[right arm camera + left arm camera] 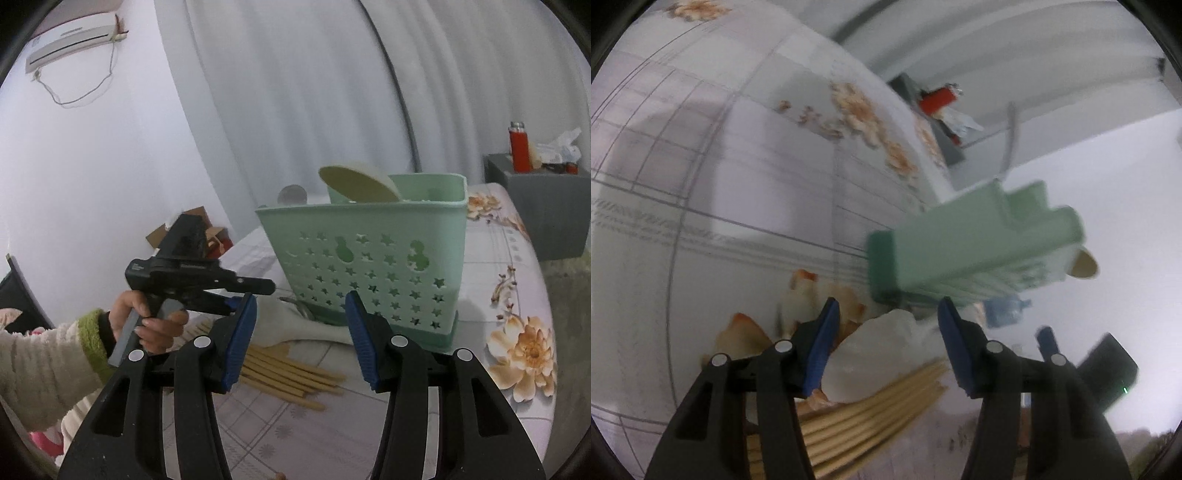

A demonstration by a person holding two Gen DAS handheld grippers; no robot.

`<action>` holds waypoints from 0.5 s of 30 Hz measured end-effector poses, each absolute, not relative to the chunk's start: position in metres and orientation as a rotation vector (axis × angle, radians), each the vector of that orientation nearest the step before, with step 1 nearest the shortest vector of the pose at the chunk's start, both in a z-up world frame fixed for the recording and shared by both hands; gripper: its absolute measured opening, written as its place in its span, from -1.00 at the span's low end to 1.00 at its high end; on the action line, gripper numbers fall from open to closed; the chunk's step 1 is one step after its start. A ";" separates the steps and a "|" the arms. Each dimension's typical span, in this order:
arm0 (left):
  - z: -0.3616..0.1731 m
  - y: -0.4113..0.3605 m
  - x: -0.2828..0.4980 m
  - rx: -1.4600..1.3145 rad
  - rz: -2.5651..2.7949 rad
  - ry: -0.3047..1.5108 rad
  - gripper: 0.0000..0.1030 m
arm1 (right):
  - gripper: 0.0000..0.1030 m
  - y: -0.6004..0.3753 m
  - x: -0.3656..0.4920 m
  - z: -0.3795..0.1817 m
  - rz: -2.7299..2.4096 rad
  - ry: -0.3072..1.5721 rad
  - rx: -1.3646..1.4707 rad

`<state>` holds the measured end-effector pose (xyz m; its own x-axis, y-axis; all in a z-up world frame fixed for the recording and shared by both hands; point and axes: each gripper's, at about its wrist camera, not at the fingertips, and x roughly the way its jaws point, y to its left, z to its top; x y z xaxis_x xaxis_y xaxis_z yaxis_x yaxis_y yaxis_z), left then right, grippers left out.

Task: Organize utensils

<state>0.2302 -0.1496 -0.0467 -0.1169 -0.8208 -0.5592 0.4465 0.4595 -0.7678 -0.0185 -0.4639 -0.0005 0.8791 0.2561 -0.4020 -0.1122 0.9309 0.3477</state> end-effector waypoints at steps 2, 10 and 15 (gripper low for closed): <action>-0.036 -0.147 0.221 -0.380 -1.196 1.258 -0.08 | -0.06 -0.469 -0.022 -0.002 0.193 0.457 0.328; 0.006 -0.135 0.151 -0.155 -1.384 1.143 -0.08 | -0.06 -0.466 -0.014 -0.009 0.199 0.461 0.345; 0.004 -0.106 0.126 -0.187 -1.212 1.113 -0.08 | -0.06 -0.467 -0.017 -0.008 0.202 0.459 0.349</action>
<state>0.1257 -0.1060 0.0042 -0.0713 -0.8114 -0.5801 0.6468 0.4051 -0.6462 -0.0167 -0.4667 -0.0083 0.8780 0.2670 -0.3972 -0.1115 0.9212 0.3728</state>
